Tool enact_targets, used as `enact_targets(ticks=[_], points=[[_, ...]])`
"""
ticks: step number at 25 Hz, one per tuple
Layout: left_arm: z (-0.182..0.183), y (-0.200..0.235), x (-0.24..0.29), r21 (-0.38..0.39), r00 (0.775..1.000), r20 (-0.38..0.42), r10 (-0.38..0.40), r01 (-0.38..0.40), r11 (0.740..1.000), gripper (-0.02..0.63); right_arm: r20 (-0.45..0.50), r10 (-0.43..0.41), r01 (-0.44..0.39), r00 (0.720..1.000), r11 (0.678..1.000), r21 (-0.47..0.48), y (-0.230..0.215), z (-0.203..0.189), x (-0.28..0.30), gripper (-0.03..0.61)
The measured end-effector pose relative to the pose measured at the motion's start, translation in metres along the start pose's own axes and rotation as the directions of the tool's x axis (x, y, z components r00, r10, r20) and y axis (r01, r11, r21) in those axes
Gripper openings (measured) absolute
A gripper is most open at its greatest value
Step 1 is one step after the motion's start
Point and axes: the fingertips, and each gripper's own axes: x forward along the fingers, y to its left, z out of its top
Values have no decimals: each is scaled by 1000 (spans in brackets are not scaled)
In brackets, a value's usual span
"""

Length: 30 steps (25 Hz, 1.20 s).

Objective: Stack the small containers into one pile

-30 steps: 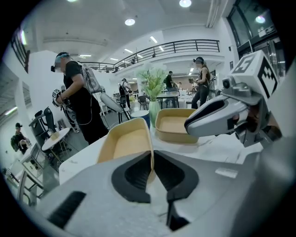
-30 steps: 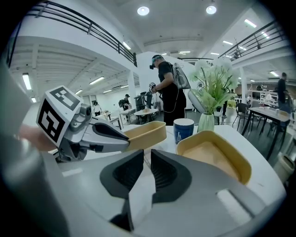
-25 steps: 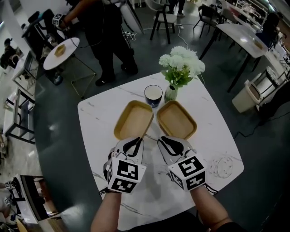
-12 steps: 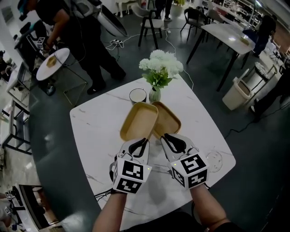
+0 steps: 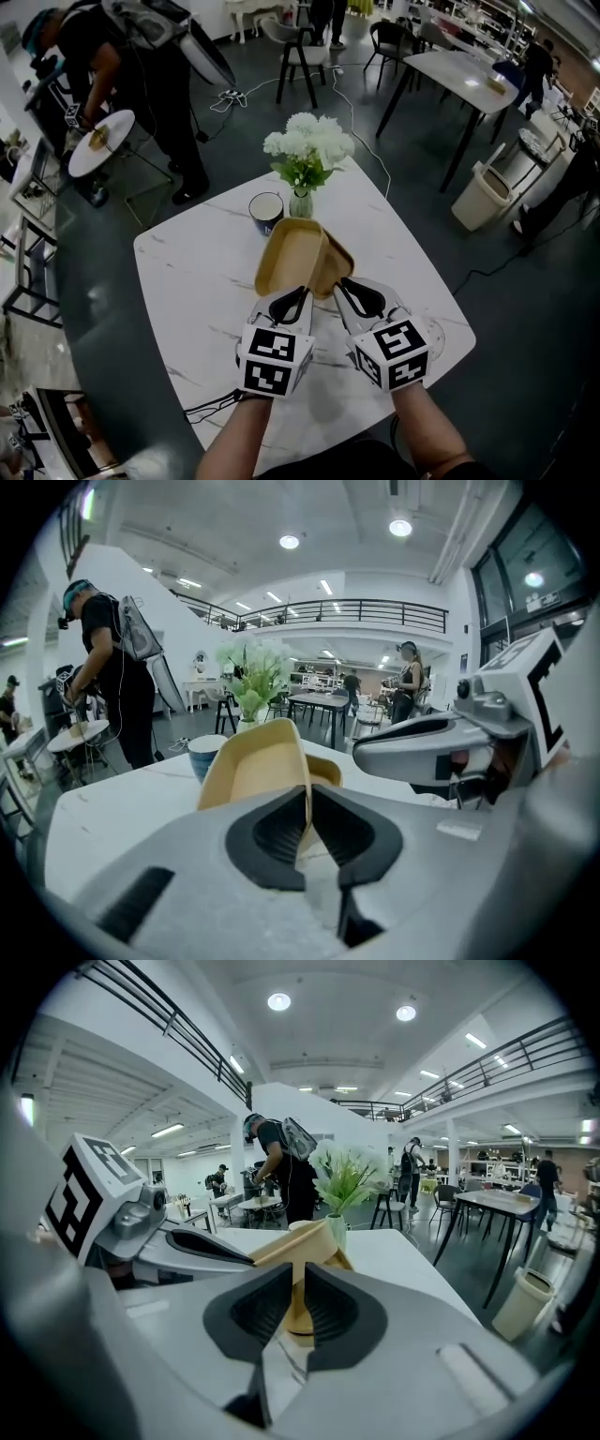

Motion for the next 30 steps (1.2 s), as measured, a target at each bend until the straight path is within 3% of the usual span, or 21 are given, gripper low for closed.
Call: enact_targets(ticks=[8,15,22,30], points=[[-3,-4,11,34,996,-70,49,-47,998,23,13,31,-31,999,1000,-3,-10,5,3,38],[-1,-9,22,39,995,-77,56,-53,998,25,14,48,-48,999,999,-6,-19,6,5,38],[-1,-24,32,49,996,-90,7,-3,999,41,17,42,-42,999,999,3,-34,5,3,38],[19,-38,36,43,998,-21,-61,62,997,34,28,44,-45,999,999,10,-40,7,4,39]])
